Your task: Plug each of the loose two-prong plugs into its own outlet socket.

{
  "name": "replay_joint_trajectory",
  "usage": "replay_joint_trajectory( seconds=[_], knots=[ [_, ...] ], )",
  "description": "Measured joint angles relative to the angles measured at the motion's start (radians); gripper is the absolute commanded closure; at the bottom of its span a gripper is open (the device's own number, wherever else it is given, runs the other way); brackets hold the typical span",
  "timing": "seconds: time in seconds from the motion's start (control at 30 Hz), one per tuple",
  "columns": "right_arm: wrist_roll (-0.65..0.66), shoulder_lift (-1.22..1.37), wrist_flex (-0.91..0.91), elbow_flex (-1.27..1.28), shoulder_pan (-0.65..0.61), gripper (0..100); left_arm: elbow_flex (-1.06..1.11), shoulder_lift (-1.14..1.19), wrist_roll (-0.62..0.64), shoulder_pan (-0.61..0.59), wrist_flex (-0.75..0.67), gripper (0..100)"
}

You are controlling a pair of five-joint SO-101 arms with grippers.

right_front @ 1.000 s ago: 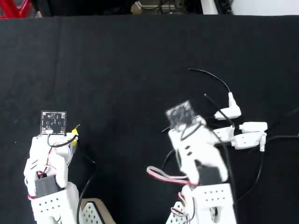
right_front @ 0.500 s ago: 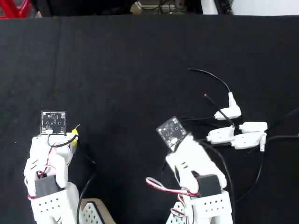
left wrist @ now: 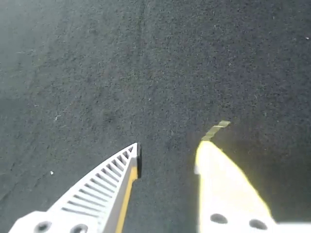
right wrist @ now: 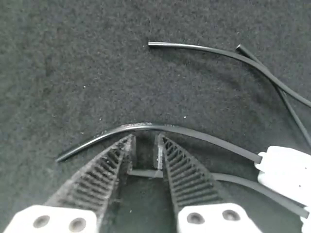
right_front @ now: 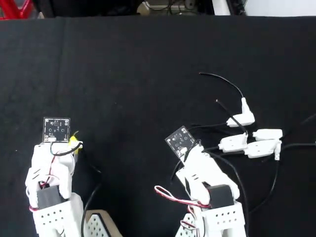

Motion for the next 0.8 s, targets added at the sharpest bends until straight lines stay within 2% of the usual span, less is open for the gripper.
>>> replay_joint_trajectory(
  seconds=[0.47, 0.8],
  knots=[
    [0.0, 0.0, 0.0, 0.0, 0.0, 92.7, 0.0, 0.0, 0.0, 0.0, 0.324, 90],
    [0.0, 0.0, 0.0, 0.0, 0.0, 92.7, 0.0, -0.008, 0.0, 0.0, 0.35, 90]
  ],
)
